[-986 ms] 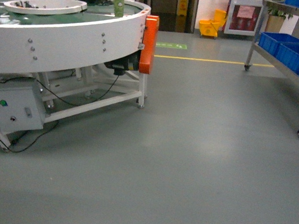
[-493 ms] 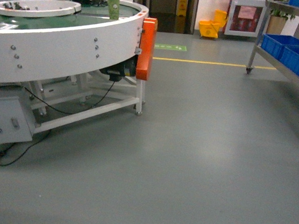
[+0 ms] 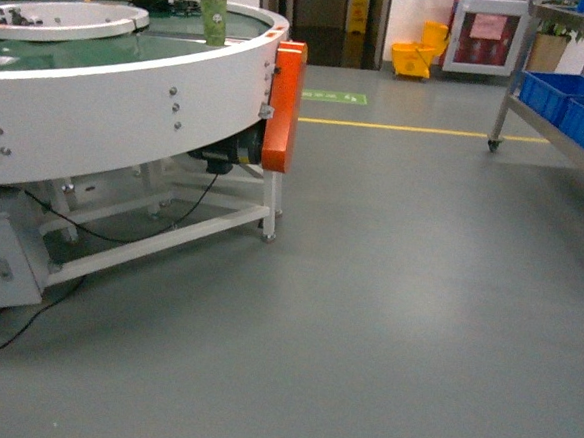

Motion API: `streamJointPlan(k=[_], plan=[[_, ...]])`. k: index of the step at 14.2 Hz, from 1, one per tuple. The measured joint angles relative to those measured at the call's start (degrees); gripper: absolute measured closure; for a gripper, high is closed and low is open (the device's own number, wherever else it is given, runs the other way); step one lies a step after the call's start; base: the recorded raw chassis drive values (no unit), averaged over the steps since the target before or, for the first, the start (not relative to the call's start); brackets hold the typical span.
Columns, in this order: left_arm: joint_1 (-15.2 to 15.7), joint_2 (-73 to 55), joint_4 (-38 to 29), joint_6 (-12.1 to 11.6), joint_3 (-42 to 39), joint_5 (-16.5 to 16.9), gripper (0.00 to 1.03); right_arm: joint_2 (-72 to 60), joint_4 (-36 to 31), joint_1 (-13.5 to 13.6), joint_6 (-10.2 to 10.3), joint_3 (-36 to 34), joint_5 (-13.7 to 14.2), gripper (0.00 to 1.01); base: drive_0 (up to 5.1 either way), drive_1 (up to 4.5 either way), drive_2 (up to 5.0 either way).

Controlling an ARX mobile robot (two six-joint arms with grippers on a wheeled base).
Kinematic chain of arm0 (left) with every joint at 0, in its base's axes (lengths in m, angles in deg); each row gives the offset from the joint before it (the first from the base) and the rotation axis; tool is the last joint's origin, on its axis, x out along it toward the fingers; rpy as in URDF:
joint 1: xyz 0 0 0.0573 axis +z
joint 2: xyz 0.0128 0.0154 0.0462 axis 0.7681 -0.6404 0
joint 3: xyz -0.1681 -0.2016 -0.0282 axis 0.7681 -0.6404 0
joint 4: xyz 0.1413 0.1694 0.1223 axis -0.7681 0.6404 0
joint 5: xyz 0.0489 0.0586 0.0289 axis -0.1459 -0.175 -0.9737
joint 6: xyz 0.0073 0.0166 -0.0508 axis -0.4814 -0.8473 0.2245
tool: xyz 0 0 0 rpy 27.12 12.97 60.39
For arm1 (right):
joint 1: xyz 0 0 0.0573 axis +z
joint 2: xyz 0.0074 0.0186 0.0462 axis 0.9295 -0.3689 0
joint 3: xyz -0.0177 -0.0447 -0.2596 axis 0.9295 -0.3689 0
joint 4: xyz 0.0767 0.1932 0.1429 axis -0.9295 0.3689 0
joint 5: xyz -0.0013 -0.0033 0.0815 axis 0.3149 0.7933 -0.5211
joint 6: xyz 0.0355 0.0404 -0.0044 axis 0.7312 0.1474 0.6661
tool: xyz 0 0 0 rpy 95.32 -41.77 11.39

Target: Pick red block from blue box to shelf

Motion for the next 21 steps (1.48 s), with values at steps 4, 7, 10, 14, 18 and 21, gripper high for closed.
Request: streamJointPlan(k=[4,7,10,14,18,21], plan=[[0.0,0.0,0.2,0.0,0.0,-0.1,0.05,0.0,-0.3,0.0,0.0,0.0,0.0,0.62,-0.1,4.19,-4.3],[0.0,0.0,0.1,0.0,0.0,0.0,0.05,0.0,-0.2,0.0,0.0,0.0,0.0,0.62,0.0,4.29,-4.2],[0.0,0.0,0.3,0.0,0.0,0.0,0.05,0.0,0.0,0.0,0.0,0.0,0.0,0.62,0.0,4.26,-4.3],[0.0,0.0,0.2,0.0,0.0,-0.1,0.05,0.0,0.0,0.0,0.0,0.0,0.0,0.62,-0.1,4.24,-4.3],[0.0,0.0,0.2,0.0,0.0,-0.1,0.05,0.0,-0.2,0.0,0.0,0.0,0.0,0.62,0.1,4.37,-4.2],[0.0,0.0,0.2,0.0,0.0,0.0,0.05,0.0,-0.1,0.0,0.0,0.0,0.0,0.62,-0.3,2.53,-3.1]])
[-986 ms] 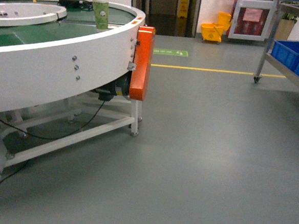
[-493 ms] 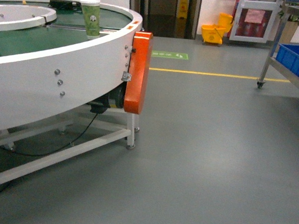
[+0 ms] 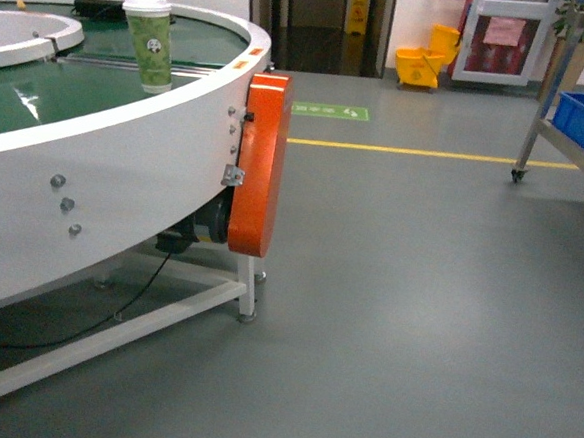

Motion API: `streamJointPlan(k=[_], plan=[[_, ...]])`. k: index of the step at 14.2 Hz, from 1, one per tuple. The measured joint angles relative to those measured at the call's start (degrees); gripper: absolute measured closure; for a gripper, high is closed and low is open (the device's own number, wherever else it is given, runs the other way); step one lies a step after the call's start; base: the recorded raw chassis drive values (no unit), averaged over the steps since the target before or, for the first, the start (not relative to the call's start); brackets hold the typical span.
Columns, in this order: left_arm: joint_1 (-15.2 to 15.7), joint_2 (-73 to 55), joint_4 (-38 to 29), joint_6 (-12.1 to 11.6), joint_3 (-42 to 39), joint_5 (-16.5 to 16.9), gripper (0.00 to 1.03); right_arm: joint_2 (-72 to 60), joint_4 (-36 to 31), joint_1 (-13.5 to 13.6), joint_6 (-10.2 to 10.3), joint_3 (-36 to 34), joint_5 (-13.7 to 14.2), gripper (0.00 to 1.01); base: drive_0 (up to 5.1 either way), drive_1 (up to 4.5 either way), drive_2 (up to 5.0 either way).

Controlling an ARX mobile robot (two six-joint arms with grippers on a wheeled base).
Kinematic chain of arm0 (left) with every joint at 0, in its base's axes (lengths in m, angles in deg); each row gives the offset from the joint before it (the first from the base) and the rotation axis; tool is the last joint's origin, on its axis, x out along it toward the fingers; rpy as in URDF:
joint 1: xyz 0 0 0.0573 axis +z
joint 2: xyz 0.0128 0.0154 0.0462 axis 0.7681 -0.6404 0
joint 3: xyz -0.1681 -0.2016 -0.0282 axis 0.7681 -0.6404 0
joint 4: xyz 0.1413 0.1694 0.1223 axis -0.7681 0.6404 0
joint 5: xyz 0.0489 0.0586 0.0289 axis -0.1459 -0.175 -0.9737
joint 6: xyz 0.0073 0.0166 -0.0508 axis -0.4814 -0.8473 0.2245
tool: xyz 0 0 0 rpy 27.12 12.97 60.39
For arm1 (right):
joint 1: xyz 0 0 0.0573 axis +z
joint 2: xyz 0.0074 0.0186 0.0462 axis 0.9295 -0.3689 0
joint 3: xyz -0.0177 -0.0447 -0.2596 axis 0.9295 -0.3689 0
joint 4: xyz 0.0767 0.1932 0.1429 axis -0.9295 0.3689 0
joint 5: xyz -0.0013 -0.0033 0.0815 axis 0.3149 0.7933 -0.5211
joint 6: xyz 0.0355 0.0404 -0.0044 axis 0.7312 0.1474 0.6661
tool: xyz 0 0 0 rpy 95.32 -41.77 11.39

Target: Pick red block from blue box to shelf

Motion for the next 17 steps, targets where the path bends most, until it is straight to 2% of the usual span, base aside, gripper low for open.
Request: streamJointPlan(k=[17], plan=[[0.0,0.0,0.0,0.0,0.0,0.0,0.05,0.0,-0.1,0.0,0.0,0.0,0.0,0.62,-1.3,-1.35,-1.3]])
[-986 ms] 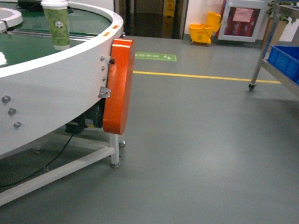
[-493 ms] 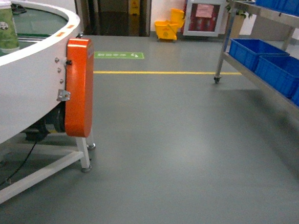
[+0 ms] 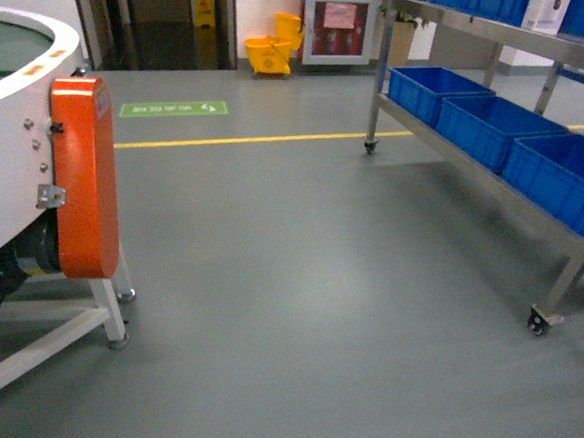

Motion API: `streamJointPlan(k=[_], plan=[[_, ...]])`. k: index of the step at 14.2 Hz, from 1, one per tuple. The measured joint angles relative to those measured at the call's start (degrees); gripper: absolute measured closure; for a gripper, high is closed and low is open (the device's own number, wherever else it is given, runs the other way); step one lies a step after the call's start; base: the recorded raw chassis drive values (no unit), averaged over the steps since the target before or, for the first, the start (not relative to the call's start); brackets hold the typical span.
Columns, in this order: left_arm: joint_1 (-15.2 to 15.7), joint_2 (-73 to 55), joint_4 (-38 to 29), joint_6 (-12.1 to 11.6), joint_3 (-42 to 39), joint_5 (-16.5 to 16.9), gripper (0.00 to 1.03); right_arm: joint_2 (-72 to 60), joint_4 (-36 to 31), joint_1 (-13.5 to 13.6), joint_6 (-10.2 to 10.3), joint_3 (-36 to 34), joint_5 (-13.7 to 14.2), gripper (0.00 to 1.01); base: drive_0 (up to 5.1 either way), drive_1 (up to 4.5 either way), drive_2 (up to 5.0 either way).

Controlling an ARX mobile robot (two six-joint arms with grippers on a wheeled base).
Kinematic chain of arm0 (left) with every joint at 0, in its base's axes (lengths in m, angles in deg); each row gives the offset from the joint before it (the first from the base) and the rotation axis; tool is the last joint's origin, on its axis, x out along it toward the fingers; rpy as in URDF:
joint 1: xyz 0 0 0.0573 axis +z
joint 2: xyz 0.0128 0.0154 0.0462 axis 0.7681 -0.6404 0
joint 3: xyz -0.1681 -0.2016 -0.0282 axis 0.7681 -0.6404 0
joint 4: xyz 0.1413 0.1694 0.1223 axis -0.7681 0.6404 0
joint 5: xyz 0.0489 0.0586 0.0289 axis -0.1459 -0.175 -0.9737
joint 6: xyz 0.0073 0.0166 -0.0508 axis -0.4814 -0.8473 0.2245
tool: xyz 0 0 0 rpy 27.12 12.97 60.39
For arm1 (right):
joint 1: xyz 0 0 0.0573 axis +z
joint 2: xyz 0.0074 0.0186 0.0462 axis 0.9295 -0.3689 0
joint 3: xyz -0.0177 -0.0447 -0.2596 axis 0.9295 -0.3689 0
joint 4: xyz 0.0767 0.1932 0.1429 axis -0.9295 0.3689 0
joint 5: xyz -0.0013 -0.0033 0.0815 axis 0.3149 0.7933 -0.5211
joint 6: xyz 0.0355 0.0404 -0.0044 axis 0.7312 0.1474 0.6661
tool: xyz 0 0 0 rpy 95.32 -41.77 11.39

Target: Pick red block from blue box to shelf

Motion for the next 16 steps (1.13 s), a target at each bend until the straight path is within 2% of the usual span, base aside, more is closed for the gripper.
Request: streamJointPlan(k=[16], plan=[[0.0,0.0,0.0,0.0,0.0,0.0,0.05,0.0,0.0,0.0,0.0,0.0,0.0,0.62,-1.5,-1.47,-1.5]])
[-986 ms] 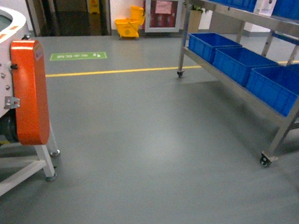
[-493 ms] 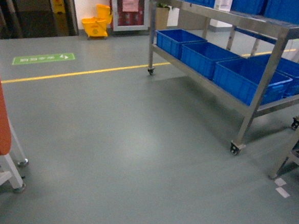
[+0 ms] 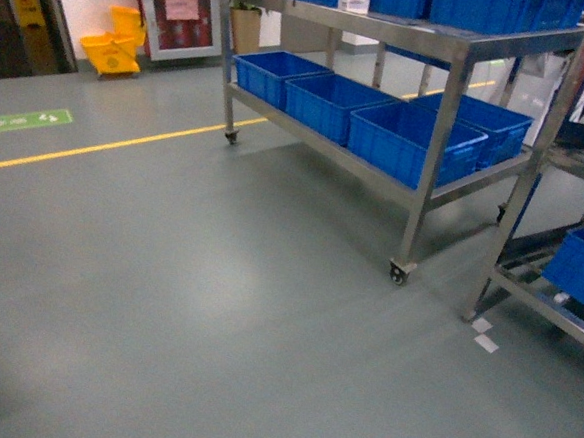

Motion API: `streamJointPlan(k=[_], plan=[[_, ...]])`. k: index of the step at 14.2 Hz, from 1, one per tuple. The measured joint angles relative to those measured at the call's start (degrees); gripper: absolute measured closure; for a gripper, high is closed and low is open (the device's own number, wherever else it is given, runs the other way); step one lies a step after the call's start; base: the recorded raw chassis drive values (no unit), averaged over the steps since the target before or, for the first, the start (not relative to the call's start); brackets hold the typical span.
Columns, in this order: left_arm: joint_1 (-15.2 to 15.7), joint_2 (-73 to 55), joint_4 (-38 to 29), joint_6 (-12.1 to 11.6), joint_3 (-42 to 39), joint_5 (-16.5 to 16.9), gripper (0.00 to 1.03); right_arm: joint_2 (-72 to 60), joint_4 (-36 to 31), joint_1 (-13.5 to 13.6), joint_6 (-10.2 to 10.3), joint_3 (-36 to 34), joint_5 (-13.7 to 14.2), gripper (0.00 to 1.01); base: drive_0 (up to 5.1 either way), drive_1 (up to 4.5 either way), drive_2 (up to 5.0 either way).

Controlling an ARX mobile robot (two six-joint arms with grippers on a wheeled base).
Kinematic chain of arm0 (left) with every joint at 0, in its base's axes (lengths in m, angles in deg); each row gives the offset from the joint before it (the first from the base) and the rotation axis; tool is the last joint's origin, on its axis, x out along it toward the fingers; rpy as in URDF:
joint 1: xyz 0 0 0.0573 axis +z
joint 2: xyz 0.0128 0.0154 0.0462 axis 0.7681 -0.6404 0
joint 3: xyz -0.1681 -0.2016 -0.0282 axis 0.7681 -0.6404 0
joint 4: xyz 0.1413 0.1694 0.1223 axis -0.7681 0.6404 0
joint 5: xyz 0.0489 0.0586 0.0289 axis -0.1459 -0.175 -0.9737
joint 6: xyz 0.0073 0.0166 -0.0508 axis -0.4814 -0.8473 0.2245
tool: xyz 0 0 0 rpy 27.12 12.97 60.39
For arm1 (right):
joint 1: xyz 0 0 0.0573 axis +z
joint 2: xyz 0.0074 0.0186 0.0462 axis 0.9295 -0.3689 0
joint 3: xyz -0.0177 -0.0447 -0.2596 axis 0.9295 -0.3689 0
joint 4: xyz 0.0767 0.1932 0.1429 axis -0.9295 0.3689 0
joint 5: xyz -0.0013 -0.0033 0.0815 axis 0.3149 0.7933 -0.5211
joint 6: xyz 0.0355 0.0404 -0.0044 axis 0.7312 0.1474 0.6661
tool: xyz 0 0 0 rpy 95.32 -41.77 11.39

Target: Pick red block from blue box to shelf

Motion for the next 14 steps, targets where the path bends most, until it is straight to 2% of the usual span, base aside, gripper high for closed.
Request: streamJointPlan(k=[14], plan=[[0.0,0.0,0.0,0.0,0.0,0.0,0.05,0.0,0.0,0.0,0.0,0.0,0.0,0.62,-1.4,-1.44,-1.4]])
